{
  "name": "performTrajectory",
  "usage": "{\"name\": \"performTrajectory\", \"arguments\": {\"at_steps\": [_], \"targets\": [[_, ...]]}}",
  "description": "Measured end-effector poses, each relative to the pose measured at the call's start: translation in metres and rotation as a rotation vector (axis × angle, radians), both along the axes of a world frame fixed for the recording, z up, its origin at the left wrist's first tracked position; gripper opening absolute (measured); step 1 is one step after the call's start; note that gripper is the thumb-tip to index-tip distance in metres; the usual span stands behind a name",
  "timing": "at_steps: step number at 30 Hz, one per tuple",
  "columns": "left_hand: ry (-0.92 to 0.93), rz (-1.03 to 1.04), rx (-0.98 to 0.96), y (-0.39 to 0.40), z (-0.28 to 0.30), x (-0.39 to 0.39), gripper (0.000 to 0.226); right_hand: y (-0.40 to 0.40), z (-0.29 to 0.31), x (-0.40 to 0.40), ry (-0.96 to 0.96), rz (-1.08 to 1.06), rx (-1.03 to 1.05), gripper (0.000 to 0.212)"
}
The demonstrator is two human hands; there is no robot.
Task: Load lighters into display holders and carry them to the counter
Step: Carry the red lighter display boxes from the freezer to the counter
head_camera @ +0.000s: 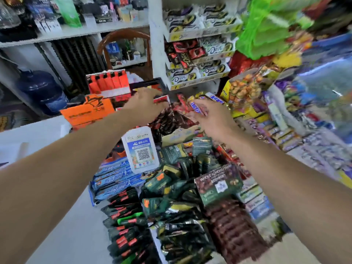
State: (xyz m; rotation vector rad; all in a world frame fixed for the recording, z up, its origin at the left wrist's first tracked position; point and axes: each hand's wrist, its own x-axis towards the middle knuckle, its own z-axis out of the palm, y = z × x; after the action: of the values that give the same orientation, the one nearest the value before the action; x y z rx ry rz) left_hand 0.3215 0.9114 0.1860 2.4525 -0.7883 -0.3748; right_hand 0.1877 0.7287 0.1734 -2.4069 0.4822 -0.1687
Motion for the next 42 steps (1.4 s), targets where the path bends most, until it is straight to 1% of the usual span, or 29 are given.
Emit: {"name": "performTrajectory", "arguments": {"at_steps": [1, 4, 6, 10, 12, 14, 15, 17, 20, 22, 23, 25, 28, 33, 34, 37, 38, 39, 42], "targets": [[0.002, -0.026, 0.002, -0.011, 0.004, -0.014, 0.044, -0.01, 0.004, -0.022, 0.003, -0.012, 0.0, 0.051], [-0.009, -0.081, 0.013, -0.048, 0.015, -0.062, 0.046, -0.043, 0.013, -0.091, 0.023, -0.043, -0.023, 0.048], [0.032, -0.126, 0.016, -0.074, 0.017, -0.101, 0.047, -0.068, 0.012, -0.144, 0.04, -0.084, -0.043, 0.047], [0.01, -0.237, 0.024, -0.13, 0.014, -0.199, 0.059, -0.116, 0.004, -0.262, 0.067, -0.214, 0.046, 0.043], [0.01, -0.304, 0.013, -0.162, 0.009, -0.252, 0.049, -0.136, -0.004, -0.323, 0.086, -0.275, 0.085, 0.044], [0.033, -0.391, 0.004, -0.196, -0.001, -0.301, 0.04, -0.152, -0.013, -0.381, 0.059, -0.347, 0.15, 0.047], [0.054, -0.427, 0.002, -0.212, -0.008, -0.325, 0.041, -0.159, -0.017, -0.408, 0.078, -0.371, 0.153, 0.045], [0.089, -0.47, 0.018, -0.241, -0.022, -0.37, 0.049, -0.168, -0.022, -0.458, 0.166, -0.399, 0.136, 0.039], [0.156, -0.534, 0.076, -0.274, -0.047, -0.433, 0.052, -0.175, -0.04, -0.525, 0.203, -0.5, 0.169, 0.032], [0.189, -0.588, 0.083, -0.29, -0.061, -0.47, 0.048, -0.177, -0.059, -0.562, 0.192, -0.589, 0.209, 0.032], [0.205, -0.602, 0.059, -0.297, -0.068, -0.487, 0.042, -0.18, -0.071, -0.579, 0.197, -0.619, 0.223, 0.032], [0.248, -0.625, 0.038, -0.307, -0.084, -0.515, 0.031, -0.184, -0.093, -0.608, 0.243, -0.662, 0.272, 0.034], [0.285, -0.66, 0.094, -0.318, -0.116, -0.547, 0.036, -0.189, -0.121, -0.645, 0.312, -0.702, 0.348, 0.042], [0.404, -0.601, 0.202, -0.361, -0.162, -0.574, 0.037, -0.212, -0.166, -0.69, 0.456, -0.732, 0.498, 0.049], [0.416, -0.603, 0.212, -0.377, -0.168, -0.577, 0.04, -0.223, -0.172, -0.696, 0.485, -0.741, 0.52, 0.05], [0.456, -0.572, 0.227, -0.431, -0.188, -0.577, 0.06, -0.266, -0.184, -0.702, 0.57, -0.705, 0.522, 0.054], [0.452, -0.56, 0.231, -0.451, -0.192, -0.575, 0.059, -0.284, -0.186, -0.702, 0.604, -0.683, 0.523, 0.055], [0.451, -0.555, 0.229, -0.471, -0.194, -0.574, 0.053, -0.304, -0.187, -0.701, 0.628, -0.665, 0.529, 0.055], [0.437, -0.573, 0.213, -0.533, -0.181, -0.568, 0.032, -0.366, -0.184, -0.693, 0.616, -0.659, 0.539, 0.057]]}}
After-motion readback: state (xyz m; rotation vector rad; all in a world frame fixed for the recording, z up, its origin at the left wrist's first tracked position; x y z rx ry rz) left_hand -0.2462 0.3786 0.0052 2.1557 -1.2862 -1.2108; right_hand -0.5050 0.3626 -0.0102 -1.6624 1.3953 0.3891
